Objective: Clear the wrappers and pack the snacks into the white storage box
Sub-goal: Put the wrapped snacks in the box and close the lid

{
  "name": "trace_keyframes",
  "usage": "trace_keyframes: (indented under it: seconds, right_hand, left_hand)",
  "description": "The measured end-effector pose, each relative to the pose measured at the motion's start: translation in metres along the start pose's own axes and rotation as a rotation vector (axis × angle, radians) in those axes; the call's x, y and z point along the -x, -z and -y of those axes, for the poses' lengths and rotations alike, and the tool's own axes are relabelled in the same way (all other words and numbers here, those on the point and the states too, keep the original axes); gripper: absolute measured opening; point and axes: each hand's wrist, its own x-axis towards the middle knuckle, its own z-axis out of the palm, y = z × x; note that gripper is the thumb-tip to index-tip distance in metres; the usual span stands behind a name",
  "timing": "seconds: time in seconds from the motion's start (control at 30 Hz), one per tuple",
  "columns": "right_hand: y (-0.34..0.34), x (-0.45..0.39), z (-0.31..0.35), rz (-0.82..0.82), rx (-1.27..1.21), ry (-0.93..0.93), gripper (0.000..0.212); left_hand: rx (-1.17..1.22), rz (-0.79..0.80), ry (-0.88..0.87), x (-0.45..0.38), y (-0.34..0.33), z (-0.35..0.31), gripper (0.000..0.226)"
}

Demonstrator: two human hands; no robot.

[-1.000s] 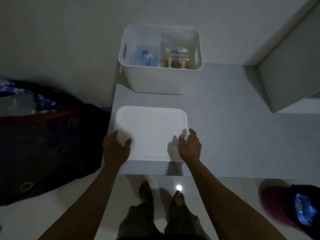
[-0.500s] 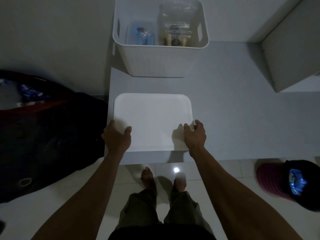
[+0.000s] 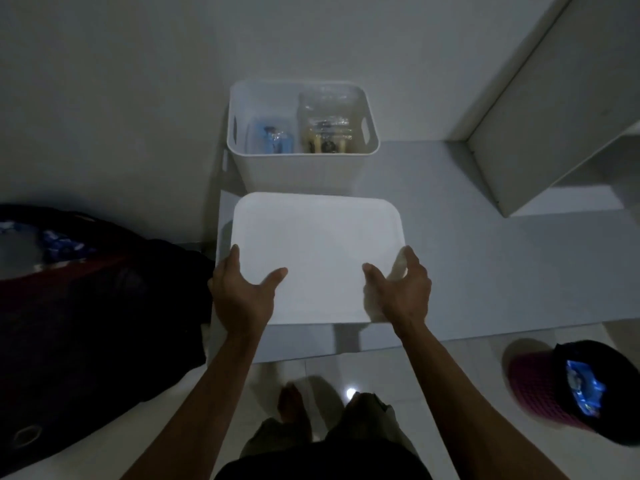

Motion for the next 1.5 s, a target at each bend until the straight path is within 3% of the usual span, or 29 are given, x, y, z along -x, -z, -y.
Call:
trace_keyframes:
  seconds: [0.27,0.5,0.7,1.03,1.5]
  right_hand:
    - [0.056,-0.029,0.062,-0.115,-0.026,0.194,0.094]
    - [0.043,-0.083,0.124,-0.09,0.021,0.291,0.084]
    - [0.009,-0.143,0.156,-0.028,0.083,0.281,0.079]
    - [-0.049,-0.23,0.186,0.077,0.107,0.224,0.097]
    - [-0.071,-0.252,0.18,0.068,0.138,0.203,0.096]
  left_hand:
    - [-0.046,-0.04,-0.158,-0.035,0.023,-0.089,0.099]
    - [-0.088,-0.005,-0.112,-0.1,0.012,-0.117,0.106]
    - [-0.133,0.035,-0.027,-0.162,-0.01,-0.127,0.11]
    - [-0.218,0.092,0.077,-0.249,-0.057,-0.131,0.115]
    - [-0.42,0.072,0.052,-0.278,-0.076,-0.13,0.108]
